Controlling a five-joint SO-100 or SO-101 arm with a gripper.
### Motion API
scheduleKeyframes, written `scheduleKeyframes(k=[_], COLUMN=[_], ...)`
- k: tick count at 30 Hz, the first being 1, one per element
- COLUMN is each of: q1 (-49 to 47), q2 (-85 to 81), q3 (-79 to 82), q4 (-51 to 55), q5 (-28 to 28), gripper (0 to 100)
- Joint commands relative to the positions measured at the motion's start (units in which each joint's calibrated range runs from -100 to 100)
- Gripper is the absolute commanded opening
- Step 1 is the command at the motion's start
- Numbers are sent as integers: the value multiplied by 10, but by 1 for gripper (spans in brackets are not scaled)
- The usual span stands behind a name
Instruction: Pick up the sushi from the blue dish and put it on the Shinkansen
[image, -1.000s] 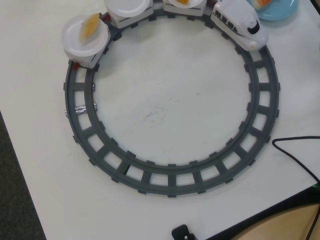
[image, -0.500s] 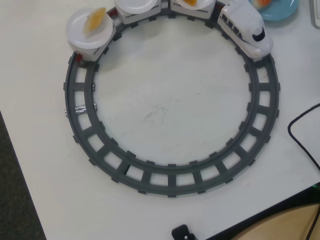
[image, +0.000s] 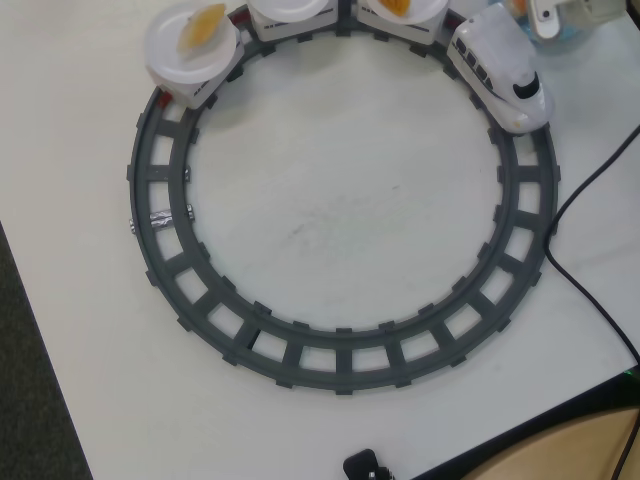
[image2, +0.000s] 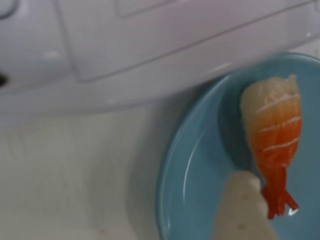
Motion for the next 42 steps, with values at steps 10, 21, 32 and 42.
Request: scheduleKeyframes(k=[10, 21, 32, 42], q1=[25, 22, 22, 13], q2=[95, 139, 175, 189], q3=[-145, -154, -154, -155], q4=[0, -4, -29, -39], q5=[-2, -11, -5, -5], gripper=[26, 26, 26, 2])
